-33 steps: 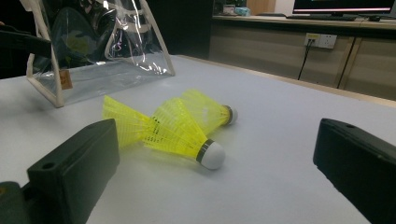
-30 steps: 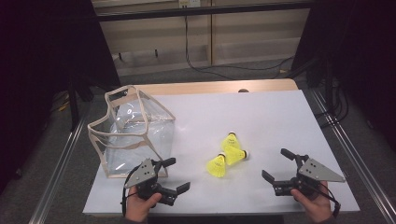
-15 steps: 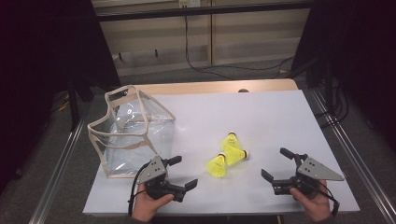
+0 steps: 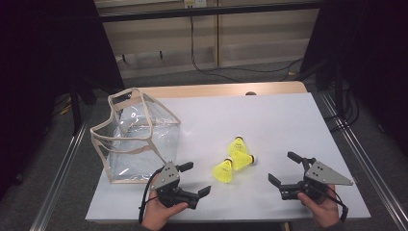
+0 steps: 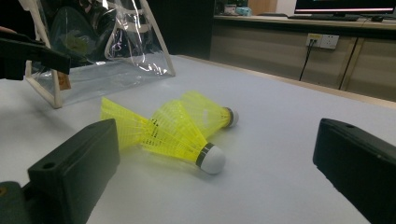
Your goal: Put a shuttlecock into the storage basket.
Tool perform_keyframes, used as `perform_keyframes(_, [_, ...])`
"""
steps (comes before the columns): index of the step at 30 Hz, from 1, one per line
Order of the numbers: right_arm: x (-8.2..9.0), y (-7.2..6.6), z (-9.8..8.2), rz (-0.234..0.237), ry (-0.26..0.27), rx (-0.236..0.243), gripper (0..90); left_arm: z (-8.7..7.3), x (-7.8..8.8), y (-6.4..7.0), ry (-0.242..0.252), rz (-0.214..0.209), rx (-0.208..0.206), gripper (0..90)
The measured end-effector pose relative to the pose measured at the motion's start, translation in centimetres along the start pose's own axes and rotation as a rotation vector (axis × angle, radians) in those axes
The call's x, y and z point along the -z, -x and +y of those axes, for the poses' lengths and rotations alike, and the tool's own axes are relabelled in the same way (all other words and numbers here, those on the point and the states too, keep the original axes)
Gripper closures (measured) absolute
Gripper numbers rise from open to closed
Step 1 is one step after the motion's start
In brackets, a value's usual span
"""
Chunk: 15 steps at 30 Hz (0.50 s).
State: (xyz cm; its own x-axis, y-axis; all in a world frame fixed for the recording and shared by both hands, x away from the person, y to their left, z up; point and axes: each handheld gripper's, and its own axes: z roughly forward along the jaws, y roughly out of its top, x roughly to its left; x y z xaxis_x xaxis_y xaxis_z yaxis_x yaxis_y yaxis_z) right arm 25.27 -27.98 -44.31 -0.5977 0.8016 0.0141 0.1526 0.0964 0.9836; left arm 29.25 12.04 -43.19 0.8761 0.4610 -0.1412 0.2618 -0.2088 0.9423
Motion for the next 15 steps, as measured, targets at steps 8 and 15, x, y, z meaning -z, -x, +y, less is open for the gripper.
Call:
perform_keyframes(8, [0.2, 0.1, -0.1, -0.003, 0.0, 0.0, 0.5, 0.2, -1.0, -0.1, -0.025, 0.014, 0.016, 3.4])
perform_keyframes(15, [0.5, 0.3, -0.2, -0.008, 0.008, -0.009, 0.8, 0.3, -1.9, -0.1, -0.054, 0.013, 0.01, 4.5])
